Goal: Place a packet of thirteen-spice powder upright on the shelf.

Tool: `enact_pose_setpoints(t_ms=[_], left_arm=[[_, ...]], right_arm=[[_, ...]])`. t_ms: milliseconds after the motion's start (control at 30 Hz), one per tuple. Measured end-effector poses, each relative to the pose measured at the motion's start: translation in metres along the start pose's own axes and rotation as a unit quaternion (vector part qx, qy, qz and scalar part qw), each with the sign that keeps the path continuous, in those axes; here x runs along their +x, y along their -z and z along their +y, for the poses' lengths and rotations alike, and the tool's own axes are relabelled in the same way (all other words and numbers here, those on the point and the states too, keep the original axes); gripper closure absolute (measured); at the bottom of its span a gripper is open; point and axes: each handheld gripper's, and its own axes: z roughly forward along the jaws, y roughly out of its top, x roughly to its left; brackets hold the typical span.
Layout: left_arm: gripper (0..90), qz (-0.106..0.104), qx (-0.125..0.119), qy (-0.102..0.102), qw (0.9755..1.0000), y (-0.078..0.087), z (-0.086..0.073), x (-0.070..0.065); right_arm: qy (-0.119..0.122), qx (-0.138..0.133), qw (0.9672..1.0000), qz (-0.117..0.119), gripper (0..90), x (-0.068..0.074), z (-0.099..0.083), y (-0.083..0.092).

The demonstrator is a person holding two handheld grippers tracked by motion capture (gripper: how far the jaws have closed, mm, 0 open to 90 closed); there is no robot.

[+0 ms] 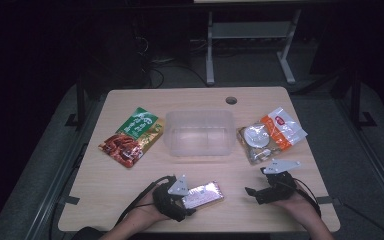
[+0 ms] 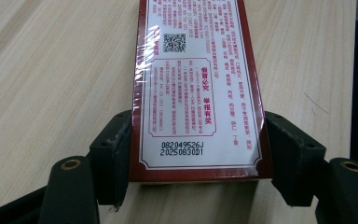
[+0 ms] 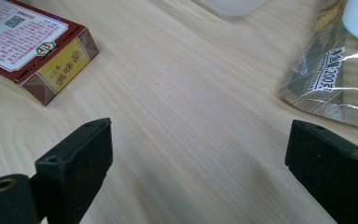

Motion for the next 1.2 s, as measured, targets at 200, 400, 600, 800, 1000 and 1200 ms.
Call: enact_pose_setpoints(t_ms=[200, 400, 600, 800, 1000, 1200], left_arm=[[32.1, -0.010, 0.000, 0.001, 0.9999, 0.004, 0.000, 0.004], [32.1, -0.016, -0.031, 0.005, 0.9994, 0.017, -0.001, 0.011], [32.0, -0.022, -0.047, 0.007, 0.9986, 0.032, -0.006, 0.020], [32.0, -0.030, -0.071, 0.012, 0.9969, 0.053, -0.015, 0.034], [32.0, -0.041, -0.093, 0.007, 0.9948, 0.062, -0.018, 0.040], [32.0, -0.050, -0.106, -0.006, 0.9931, 0.069, -0.019, 0.044]], right_arm=[[-0.001, -0.002, 1.0000, 0.001, 7.3, -0.001, -0.001, 0.001], [0.000, -0.003, 1.0000, 0.003, 7.2, -0.001, -0.001, 0.001], [-0.001, -0.004, 0.9997, 0.022, 7.2, -0.001, 0.001, 0.003], [0.011, -0.002, 0.9986, 0.051, 7.2, 0.004, 0.006, 0.006], [0.029, -0.015, 0.9944, 0.100, 7.4, 0.013, 0.021, 0.004], [0.056, -0.035, 0.9864, 0.150, 7.7, 0.024, 0.037, 0.001]])
